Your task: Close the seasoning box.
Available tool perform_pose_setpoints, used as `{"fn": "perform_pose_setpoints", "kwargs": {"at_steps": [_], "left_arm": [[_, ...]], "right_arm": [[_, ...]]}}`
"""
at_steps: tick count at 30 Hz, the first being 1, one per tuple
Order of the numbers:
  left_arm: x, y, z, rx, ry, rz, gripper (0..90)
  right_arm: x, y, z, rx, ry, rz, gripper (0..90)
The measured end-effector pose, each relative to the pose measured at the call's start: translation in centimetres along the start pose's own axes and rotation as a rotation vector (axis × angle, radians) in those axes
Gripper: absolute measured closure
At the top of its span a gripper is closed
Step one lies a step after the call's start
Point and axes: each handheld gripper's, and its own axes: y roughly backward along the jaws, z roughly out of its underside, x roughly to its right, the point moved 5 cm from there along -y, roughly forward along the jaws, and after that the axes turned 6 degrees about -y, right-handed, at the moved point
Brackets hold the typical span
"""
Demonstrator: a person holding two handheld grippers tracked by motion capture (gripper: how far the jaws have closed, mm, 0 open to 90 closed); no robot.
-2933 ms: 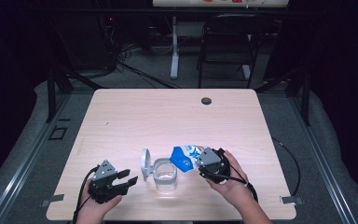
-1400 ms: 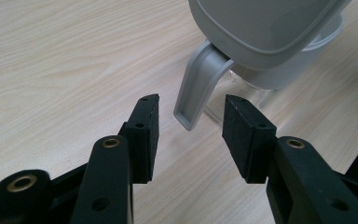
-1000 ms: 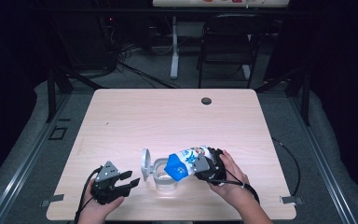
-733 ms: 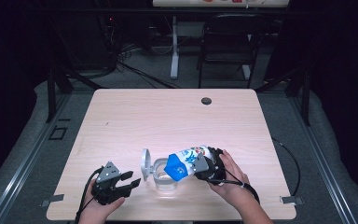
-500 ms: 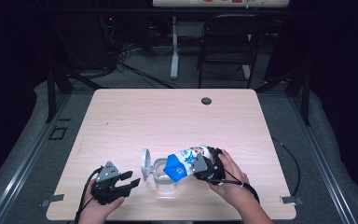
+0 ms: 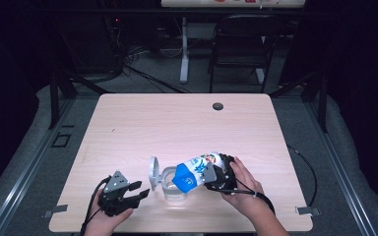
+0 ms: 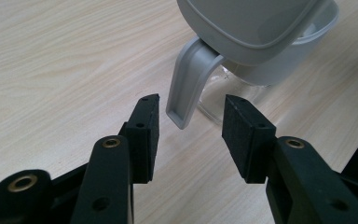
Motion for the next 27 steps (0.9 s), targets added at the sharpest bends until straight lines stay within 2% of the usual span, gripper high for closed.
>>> {"fn": "perform_pose_setpoints", "kwargs": {"at_steps": [9, 19, 27], "left_arm": [[-0.09, 0.08, 0.01, -0.002, 0.001, 0.001, 57.0], [-0.04, 0.02, 0.03, -0.002, 0.002, 0.006, 56.7], [-0.1, 0.02, 0.03, 0.0, 0.0, 0.003, 56.7]], "right_arm": [[0.05, -0.26, 0.02, -0.014, 0.018, 0.017, 46.2], [-0.04, -0.16, -0.18, -0.047, 0.084, 0.059, 46.5], [-0.04, -0.29, -0.3, -0.046, 0.088, 0.072, 46.5]]}}
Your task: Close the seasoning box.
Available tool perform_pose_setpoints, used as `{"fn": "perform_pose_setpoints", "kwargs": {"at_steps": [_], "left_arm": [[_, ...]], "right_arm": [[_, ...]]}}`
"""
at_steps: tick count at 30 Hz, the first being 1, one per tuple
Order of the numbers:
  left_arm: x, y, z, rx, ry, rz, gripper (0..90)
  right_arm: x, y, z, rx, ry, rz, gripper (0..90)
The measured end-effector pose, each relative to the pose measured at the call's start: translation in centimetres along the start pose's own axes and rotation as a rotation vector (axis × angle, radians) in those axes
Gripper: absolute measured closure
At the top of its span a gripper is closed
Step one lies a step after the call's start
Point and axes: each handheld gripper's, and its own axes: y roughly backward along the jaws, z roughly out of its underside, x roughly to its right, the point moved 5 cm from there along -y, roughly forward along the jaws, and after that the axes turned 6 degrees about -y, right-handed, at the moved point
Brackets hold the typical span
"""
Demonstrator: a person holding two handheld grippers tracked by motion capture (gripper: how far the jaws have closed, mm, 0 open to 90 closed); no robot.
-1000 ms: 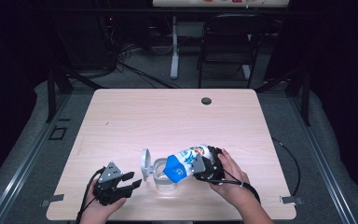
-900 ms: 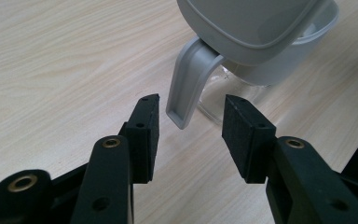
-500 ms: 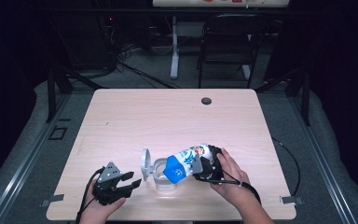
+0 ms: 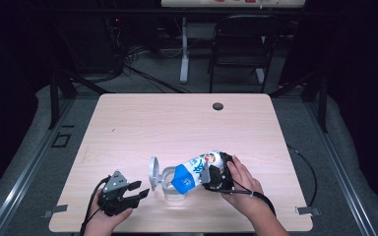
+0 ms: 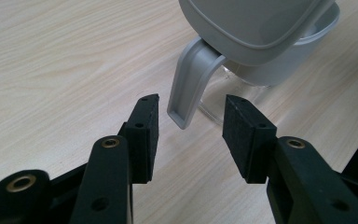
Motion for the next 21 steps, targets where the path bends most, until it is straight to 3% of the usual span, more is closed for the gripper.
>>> {"fn": "perform_pose_setpoints", "kwargs": {"at_steps": [9, 11, 21], "left_arm": [[-0.08, 0.01, 0.05, -0.007, -0.002, 0.005, 56.6], [-0.08, 0.0, 0.03, -0.007, -0.005, 0.004, 56.5], [-0.14, -0.02, 0.1, -0.013, -0.002, 0.0, 56.3]], "right_arm": [[-0.12, 0.03, -0.21, 0.005, 0.018, 0.01, 46.6], [-0.03, 0.14, -0.25, -0.006, 0.048, 0.016, 46.7], [0.16, 0.09, -0.34, -0.007, 0.038, 0.028, 46.8]]}}
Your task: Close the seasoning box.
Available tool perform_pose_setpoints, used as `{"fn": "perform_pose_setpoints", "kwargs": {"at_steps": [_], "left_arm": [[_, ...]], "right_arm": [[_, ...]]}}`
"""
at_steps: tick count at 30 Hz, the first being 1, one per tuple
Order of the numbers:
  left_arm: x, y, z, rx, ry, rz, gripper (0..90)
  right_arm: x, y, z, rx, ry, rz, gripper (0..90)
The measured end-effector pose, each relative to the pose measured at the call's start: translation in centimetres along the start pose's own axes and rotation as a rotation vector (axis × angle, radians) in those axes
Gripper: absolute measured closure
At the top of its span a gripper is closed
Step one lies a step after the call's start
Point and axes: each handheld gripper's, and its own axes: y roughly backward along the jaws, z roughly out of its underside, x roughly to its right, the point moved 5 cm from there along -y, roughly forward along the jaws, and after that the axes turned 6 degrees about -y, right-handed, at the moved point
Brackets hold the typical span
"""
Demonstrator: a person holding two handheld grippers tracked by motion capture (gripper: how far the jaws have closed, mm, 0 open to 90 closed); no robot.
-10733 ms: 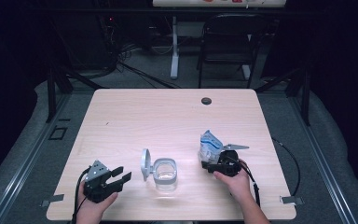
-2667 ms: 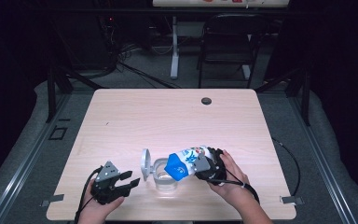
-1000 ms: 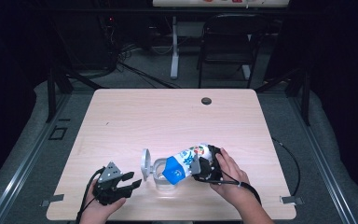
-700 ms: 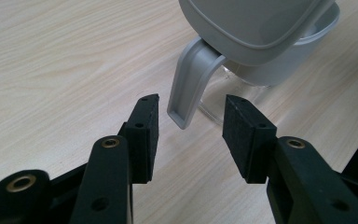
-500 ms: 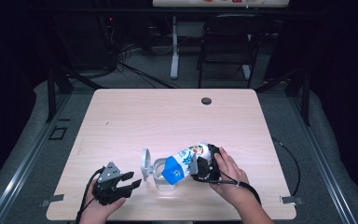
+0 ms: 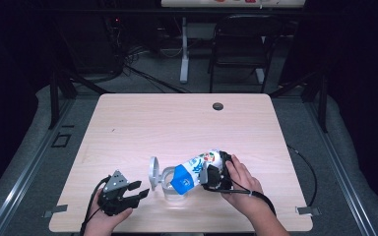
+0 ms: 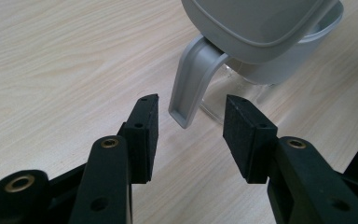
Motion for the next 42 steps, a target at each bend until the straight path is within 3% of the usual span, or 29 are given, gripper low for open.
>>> {"fn": "perform_pose_setpoints", "kwargs": {"at_steps": [10, 11, 15, 17, 42], "left_arm": [[0.25, -0.08, -0.06, 0.003, 0.0, 0.011, 56.2], [0.23, -0.04, -0.07, 0.002, -0.003, 0.01, 56.2], [0.05, 0.07, -0.07, 0.012, 0.0, -0.012, 55.2], [0.05, 0.18, -0.09, 0.009, -0.003, 0.01, 54.7], [0.08, 0.13, -0.1, 0.011, -0.006, -0.005, 53.0]], "right_arm": [[-0.03, -0.14, -0.07, -0.009, 0.004, 0.008, 46.8], [0.08, -0.06, -0.15, -0.027, 0.022, 0.012, 46.9], [0.05, -0.19, -0.45, -0.011, 0.014, 0.027, 46.9], [0.12, -0.12, -0.58, -0.021, 0.028, 0.032, 46.9], [0.41, -0.27, -0.89, -0.023, 0.044, 0.045, 47.0]]}}
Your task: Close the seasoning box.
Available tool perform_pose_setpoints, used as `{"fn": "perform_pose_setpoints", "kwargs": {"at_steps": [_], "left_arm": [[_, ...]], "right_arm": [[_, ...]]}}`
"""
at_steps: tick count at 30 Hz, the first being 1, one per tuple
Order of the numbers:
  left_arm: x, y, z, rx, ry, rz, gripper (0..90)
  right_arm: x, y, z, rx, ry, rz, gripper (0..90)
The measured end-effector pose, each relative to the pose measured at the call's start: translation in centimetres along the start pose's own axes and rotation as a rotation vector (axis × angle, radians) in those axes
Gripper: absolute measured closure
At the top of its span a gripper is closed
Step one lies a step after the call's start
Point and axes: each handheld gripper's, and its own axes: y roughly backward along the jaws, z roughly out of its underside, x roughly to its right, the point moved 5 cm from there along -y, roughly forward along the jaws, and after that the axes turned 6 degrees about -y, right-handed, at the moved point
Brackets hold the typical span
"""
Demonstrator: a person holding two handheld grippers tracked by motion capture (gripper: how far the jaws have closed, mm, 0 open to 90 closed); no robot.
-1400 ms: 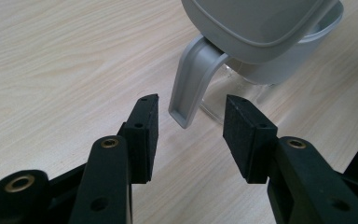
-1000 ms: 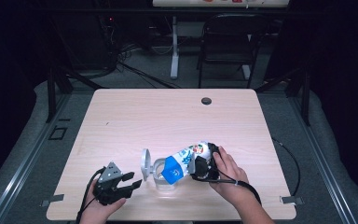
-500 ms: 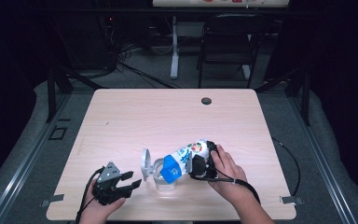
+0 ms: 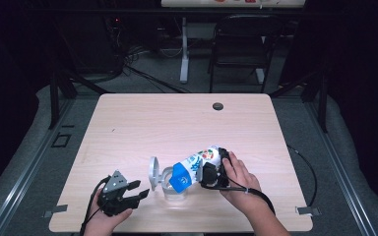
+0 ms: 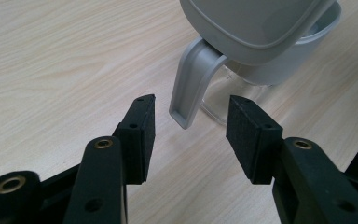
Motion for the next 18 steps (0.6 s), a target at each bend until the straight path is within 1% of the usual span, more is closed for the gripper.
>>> {"fn": "perform_pose_setpoints", "kwargs": {"at_steps": [2, 4, 7, 11, 12, 13, 15, 18], "left_arm": [[0.07, -0.06, 0.02, 0.001, 0.003, 0.002, 52.8], [0.22, -0.2, 0.05, -0.005, 0.006, 0.017, 52.7], [0.39, -0.42, 0.08, -0.004, -0.002, 0.015, 52.7], [0.27, -0.41, 0.14, -0.007, -0.001, 0.017, 52.7], [0.3, -0.48, 0.19, -0.006, 0.013, 0.028, 52.8], [0.24, -0.54, 0.29, -0.015, 0.014, 0.034, 52.8], [0.23, -0.65, 0.32, -0.005, 0.02, 0.034, 52.9], [0.17, -0.58, 0.27, -0.001, 0.021, 0.031, 52.9]], "right_arm": [[0.02, 0.0, -0.01, 0.0, 0.003, 0.004, 47.0], [0.03, 0.0, -0.01, -0.001, 0.003, 0.003, 47.0], [0.08, 0.04, -0.01, -0.003, 0.007, 0.007, 47.1], [0.11, 0.08, 0.03, -0.006, 0.01, 0.008, 47.0], [0.14, 0.08, 0.03, -0.003, 0.011, 0.011, 47.1], [0.26, 0.1, 0.01, -0.005, 0.019, 0.015, 47.1], [0.46, 0.15, -0.05, -0.008, 0.027, 0.021, 47.2], [0.6, 0.16, -0.13, -0.004, 0.023, 0.023, 47.2]]}}
